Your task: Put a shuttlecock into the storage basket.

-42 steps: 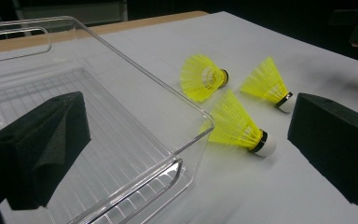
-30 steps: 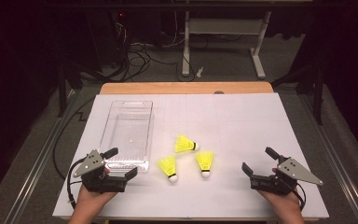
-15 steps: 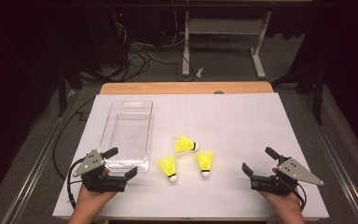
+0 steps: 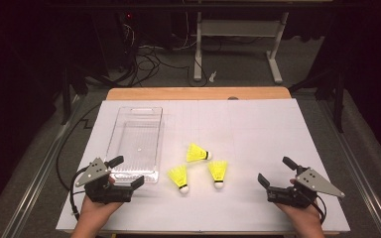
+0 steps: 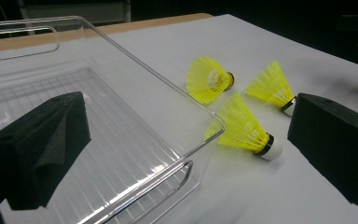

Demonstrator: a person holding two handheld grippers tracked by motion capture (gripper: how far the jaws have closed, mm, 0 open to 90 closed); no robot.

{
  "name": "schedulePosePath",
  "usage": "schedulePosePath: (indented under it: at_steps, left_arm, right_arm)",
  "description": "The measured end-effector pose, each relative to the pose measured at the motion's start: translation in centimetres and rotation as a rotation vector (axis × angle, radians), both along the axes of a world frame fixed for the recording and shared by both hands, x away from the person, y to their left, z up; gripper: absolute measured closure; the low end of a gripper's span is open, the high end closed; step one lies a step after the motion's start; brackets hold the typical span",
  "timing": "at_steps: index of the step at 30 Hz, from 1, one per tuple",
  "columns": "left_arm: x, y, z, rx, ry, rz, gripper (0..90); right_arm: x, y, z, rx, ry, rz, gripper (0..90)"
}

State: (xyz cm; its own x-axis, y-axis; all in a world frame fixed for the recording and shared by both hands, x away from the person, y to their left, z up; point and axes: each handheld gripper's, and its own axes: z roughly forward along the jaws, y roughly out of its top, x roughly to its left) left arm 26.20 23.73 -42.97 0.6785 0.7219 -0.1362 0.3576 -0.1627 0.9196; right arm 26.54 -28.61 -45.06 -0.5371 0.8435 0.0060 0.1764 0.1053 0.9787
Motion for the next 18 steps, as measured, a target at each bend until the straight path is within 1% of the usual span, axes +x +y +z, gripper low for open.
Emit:
schedulePosePath:
  at_steps: [6,8,11,16,18]
  left_arm:
    - [0.1,0.4,0.1,0.004,0.001,0.010,0.1]
    - [0.1,0.7,0.1,0.024,-0.003,0.015,0.1]
    - [0.1,1.0,0.2,0.026,-0.001,0.019,0.1]
    - [0.0,1.9,0.3,0.041,-0.003,0.038,0.1]
    - [0.0,2.2,0.3,0.034,-0.003,0.046,0.1]
  right_arm:
    - [0.0,0.0,-0.1,0.004,0.002,-0.003,0.3]
    - [0.1,-0.1,-0.2,0.003,0.007,0.000,0.3]
    - [0.2,-0.1,-0.3,0.003,0.013,-0.001,0.3]
    - [0.2,-0.2,-0.3,0.006,0.015,-0.005,0.3]
    - [0.2,-0.2,-0.3,0.006,0.020,-0.003,0.3]
